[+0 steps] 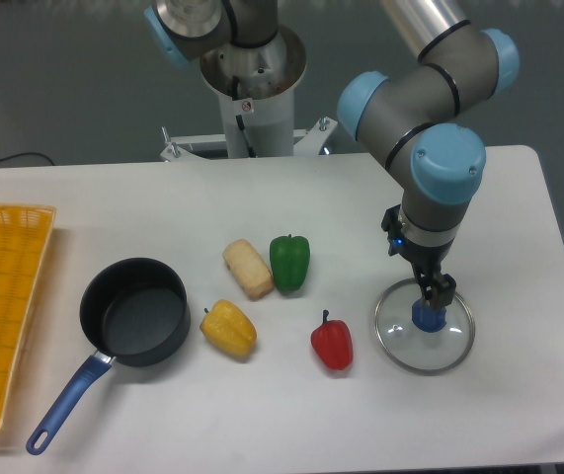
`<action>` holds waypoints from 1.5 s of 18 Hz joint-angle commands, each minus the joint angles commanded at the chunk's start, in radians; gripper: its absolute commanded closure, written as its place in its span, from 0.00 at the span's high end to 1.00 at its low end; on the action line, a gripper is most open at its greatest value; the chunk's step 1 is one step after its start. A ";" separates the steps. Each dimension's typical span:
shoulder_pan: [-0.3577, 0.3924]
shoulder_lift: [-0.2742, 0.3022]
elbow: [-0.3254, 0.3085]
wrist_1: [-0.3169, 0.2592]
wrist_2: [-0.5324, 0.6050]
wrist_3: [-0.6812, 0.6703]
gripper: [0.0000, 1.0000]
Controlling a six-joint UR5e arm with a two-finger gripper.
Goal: Pick up the red pepper
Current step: 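Move the open gripper from the glass lid over the red bell pepper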
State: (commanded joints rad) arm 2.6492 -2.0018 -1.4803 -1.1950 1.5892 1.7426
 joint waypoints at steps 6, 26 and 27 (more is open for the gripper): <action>-0.009 -0.002 -0.008 0.015 -0.017 -0.090 1.00; -0.091 -0.015 -0.089 0.169 -0.057 -1.239 1.00; -0.091 -0.024 -0.089 0.179 -0.055 -1.264 1.00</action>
State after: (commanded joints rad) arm 2.5587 -2.0263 -1.5693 -1.0156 1.5340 0.4789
